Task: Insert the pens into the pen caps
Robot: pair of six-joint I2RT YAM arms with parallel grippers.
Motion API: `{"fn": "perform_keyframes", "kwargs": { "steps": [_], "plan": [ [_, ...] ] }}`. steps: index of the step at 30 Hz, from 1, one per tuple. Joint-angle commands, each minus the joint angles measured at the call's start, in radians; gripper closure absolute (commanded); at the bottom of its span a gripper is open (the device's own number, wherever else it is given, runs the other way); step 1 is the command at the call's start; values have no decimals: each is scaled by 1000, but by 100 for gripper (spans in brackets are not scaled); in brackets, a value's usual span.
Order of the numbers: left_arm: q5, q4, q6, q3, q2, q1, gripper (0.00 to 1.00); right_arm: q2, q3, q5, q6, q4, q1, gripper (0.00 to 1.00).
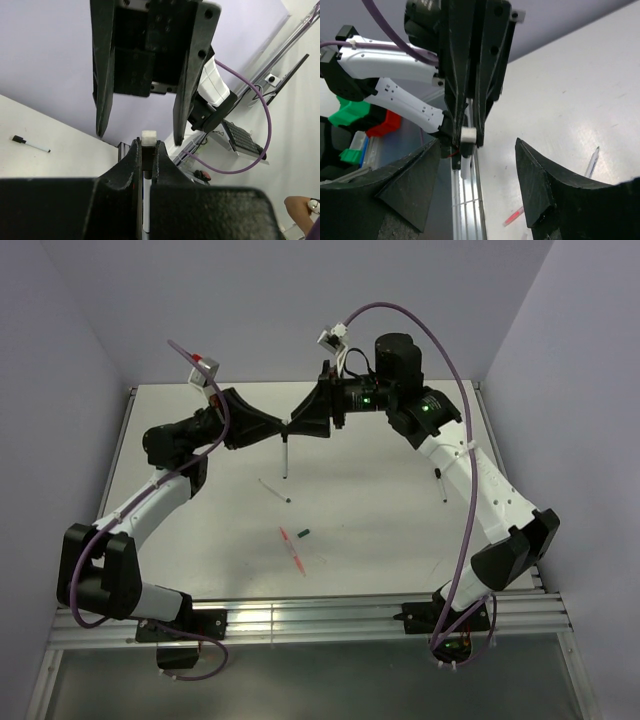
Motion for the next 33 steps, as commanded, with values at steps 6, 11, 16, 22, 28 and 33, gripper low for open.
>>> {"fn": "perform_keyframes", "kwargs": {
  "steps": [6, 11, 16, 22, 28, 33],
  "plan": [
    [-84, 419, -41, 38, 23, 36, 100, -36, -95, -56, 47, 59, 6, 34],
    [-106, 439, -66, 44, 36, 36, 100, -36, -100, -47, 59, 82, 25, 40],
    [-113, 451, -69, 23, 27, 36, 100, -8, -86, -52, 113, 123, 26, 46],
    [-117, 453, -67, 8, 12, 36, 100, 27, -83, -64, 154, 155, 26, 52],
    [-130, 460, -72, 0, 16, 36, 100, 36, -92, -62, 176, 185, 28, 60],
    [-132, 454, -69, -2, 10, 36, 100, 33, -98, -59, 179, 194, 29, 87]
  ]
}}
